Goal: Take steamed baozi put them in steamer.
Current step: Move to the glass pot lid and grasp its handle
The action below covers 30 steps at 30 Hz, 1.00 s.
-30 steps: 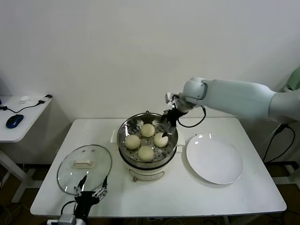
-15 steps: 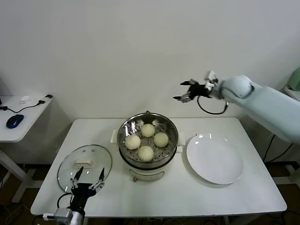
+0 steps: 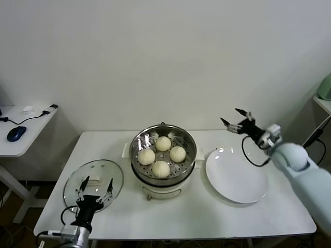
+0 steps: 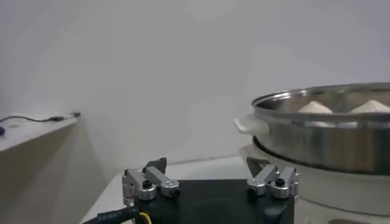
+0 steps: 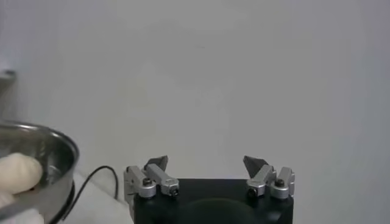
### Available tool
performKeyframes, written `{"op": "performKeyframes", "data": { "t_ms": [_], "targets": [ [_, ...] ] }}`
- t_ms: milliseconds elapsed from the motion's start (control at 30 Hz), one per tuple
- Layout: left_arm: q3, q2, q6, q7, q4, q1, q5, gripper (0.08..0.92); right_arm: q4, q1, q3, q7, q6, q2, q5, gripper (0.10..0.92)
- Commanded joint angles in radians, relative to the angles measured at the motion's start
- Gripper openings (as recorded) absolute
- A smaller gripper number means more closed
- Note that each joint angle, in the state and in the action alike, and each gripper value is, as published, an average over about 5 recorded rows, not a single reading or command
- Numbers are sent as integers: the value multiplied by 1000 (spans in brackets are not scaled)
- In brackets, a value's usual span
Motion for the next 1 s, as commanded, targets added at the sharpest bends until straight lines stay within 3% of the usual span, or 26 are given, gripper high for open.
{"op": "performKeyframes", "data": {
  "t_ms": [33, 167, 267, 433, 667, 1000],
  "targets": [
    [15, 37, -61, -180, 66, -13, 391, 823, 31, -717, 548, 67, 269, 317, -112, 823],
    [-9, 60, -88, -379, 152, -34, 857, 823, 30, -710, 514, 82, 271, 394, -149, 823],
    [-26, 90, -74, -456, 239, -48, 1128, 823, 35, -697, 487, 94, 251, 441, -189, 823],
    [-15, 136, -10, -503, 345, -62, 1319, 823, 64, -681, 462, 120, 182, 480, -232, 823],
    [-3, 113, 11, -554, 485, -146, 1377, 823, 103, -667, 458, 140, 134, 490, -246, 823],
    [16, 85, 33, -551, 603, -281, 1429, 823, 147, -674, 456, 147, 111, 494, -255, 823]
  ]
}}
